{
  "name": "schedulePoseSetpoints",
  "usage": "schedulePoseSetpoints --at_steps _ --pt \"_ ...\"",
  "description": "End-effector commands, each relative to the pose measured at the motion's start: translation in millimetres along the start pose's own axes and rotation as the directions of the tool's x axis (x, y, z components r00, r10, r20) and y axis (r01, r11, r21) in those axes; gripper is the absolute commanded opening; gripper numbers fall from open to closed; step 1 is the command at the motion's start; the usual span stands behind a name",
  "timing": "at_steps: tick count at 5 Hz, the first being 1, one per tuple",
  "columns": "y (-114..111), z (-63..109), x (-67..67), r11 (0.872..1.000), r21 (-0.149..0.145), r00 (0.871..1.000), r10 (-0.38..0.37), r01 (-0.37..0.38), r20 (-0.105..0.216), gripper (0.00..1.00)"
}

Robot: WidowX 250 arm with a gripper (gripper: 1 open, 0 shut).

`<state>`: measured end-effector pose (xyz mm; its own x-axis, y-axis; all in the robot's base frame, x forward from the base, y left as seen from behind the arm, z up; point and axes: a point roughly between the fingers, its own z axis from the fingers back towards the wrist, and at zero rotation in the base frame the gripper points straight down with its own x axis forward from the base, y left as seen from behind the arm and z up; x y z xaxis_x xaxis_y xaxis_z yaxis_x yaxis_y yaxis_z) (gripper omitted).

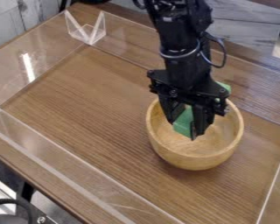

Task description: Put the green block in the brown bowl

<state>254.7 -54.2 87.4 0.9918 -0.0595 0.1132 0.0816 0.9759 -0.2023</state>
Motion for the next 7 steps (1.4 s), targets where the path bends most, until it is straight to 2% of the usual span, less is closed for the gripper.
schedulePoseSetpoints --at_steps 1,2,3,7 --pt "1 10.5 15.5 1.0 -0.003 0.998 -0.01 0.01 0.058 0.0" --pt "2 9.2 17.5 1.0 -0.004 0.998 -0.007 0.007 0.058 0.0" --pt "4 8.3 19.3 1.0 -0.006 0.998 -0.004 0.004 0.058 1.0" --pt "32 20.8 27.7 0.999 0.009 0.998 0.033 -0.033 0.047 1.0"
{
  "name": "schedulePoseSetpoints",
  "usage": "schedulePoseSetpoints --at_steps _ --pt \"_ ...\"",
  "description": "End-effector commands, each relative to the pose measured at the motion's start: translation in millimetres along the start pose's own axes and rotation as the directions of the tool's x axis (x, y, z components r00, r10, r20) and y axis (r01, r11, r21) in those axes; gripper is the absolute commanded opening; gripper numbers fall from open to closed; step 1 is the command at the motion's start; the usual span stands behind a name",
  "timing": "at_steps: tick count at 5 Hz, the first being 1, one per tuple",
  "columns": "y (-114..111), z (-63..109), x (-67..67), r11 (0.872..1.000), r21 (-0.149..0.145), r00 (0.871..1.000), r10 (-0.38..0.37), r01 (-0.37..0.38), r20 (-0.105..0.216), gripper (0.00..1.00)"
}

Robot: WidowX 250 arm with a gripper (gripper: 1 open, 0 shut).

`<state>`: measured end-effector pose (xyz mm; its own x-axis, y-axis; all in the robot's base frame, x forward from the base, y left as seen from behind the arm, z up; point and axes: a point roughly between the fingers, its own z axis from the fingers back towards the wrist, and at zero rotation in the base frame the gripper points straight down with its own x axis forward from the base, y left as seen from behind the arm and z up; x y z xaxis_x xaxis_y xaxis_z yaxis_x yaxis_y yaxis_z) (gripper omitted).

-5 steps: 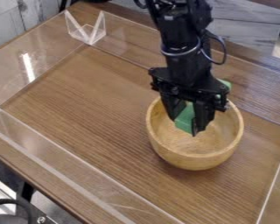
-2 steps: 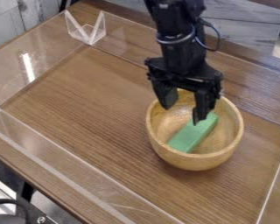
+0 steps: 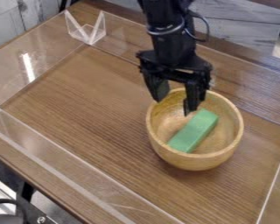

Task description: Put the green block in the brown bowl

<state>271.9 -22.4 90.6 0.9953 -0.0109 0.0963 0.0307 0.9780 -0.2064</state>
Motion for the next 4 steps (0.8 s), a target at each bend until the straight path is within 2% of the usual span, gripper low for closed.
schedulePoseSetpoints --at_steps 1,4 --pt "8 16.7 13.9 1.0 0.014 0.999 -0.011 0.01 0.052 1.0" --pt "34 28.9 19.7 0.999 0.03 0.998 0.011 -0.013 0.062 1.0"
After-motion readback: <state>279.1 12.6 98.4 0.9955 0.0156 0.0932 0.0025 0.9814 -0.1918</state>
